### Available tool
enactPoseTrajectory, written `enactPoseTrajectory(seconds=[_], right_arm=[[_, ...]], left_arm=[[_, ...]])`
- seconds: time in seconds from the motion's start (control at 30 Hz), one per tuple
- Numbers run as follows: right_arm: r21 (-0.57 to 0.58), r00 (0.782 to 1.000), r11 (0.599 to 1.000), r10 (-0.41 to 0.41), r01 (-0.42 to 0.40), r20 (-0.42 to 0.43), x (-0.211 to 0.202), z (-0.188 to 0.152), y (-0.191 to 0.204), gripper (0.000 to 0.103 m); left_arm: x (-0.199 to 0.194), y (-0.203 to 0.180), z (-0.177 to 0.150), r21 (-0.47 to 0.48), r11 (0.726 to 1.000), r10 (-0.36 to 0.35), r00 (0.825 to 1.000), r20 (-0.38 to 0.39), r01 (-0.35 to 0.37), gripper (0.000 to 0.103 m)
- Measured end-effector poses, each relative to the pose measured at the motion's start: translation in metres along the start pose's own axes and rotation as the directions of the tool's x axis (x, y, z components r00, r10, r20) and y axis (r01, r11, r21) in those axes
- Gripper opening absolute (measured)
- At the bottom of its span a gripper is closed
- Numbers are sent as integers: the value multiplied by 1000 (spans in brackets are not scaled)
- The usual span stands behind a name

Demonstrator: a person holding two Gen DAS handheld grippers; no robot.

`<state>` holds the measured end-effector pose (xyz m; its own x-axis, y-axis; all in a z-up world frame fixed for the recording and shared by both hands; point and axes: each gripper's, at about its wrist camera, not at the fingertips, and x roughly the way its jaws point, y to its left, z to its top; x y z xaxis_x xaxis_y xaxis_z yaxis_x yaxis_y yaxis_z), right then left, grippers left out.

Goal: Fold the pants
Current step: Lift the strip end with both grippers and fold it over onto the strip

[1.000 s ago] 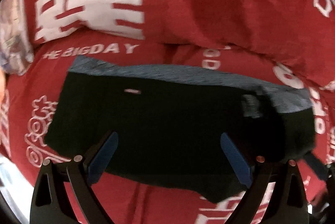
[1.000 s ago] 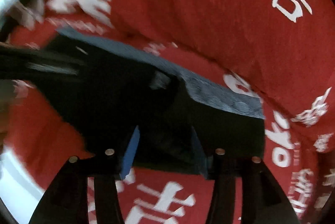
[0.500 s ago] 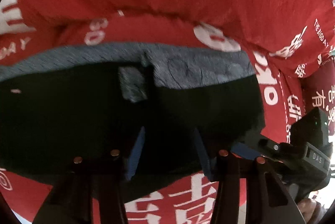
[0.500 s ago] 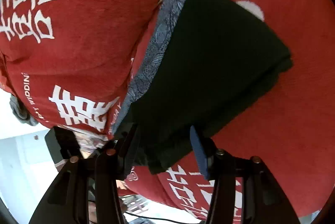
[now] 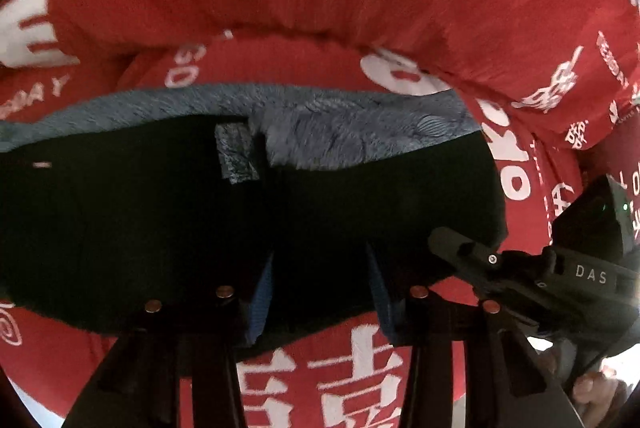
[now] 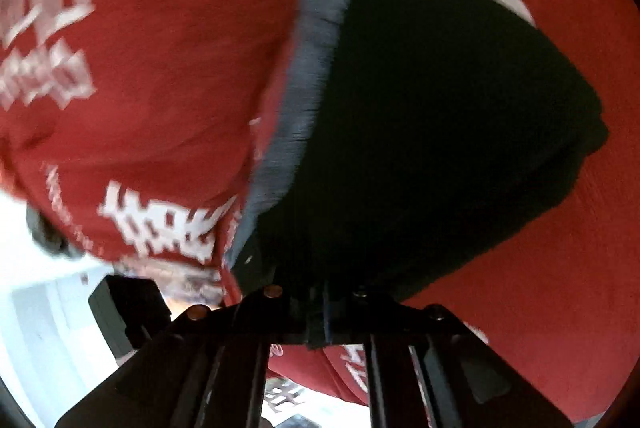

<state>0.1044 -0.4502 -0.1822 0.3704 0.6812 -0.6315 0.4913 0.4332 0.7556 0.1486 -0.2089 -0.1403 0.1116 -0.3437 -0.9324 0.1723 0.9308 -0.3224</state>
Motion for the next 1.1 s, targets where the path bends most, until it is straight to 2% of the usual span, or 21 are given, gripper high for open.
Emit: enactPoseTrajectory(seconds=[0.07,0.17,0.27,0.33,0.4,0.47,0.5,0.57,0.6,0.67,0.73,0.8,0.83,0.9,1.0,1.03,1.1], right_arm=[[-16,1000,1000,-5,5,-15,-2,-8,3,5],[11,997,999,-47,47,-55,17,-17,-14,4],[57,995,996,-61,65,-75,37,-14,-39,4],[32,993,997,-69,72,-95,35,-10,-35,4],[-52,984,992,-118,112,-136,27,-7,-22,11],[-159,960,972,-202,173,-193,14,-4,-2,29],[-222,953,957,-233,188,-195,4,-2,9,35],[-336,961,925,-237,178,-143,-19,5,34,57],[-385,969,906,-228,174,-99,-33,13,44,59],[-449,976,870,-215,202,24,-58,36,58,59],[-441,964,858,-243,265,107,-66,70,58,59],[-386,958,877,-259,285,120,-58,104,47,57],[-353,955,888,-273,296,113,-50,122,35,51],[-323,946,890,-315,322,77,-29,141,23,46],[-324,906,853,-420,410,42,0,155,3,44],[-322,904,849,-423,419,61,2,154,5,44],[-381,883,804,-462,457,84,6,144,16,44]], left_arm=[[1,2,-8,16,998,63,998,15,-63,45],[29,15,-18,-14,993,114,992,-52,-115,46],[36,19,-16,-45,991,127,991,-44,-129,62],[32,16,-12,-35,989,142,989,-43,-144,68],[24,14,-7,-25,987,157,987,-34,-158,69],[7,12,2,-14,984,178,984,3,-178,69],[1,11,5,-11,983,185,983,17,-185,69],[-9,5,19,6,982,190,981,37,-190,69],[-11,1,26,17,981,191,981,41,-192,69],[-8,-6,37,29,982,183,982,51,-185,69],[6,-19,50,44,984,170,984,47,-172,69],[17,-27,58,47,986,160,986,39,-162,69],[27,-32,62,47,987,152,988,29,-153,69],[39,-36,64,45,988,146,989,13,-146,69],[56,-36,61,22,987,159,987,-13,-159,69],[61,-33,58,25,984,178,984,-20,-177,69],[65,-32,50,42,982,188,982,-20,-187,69]])
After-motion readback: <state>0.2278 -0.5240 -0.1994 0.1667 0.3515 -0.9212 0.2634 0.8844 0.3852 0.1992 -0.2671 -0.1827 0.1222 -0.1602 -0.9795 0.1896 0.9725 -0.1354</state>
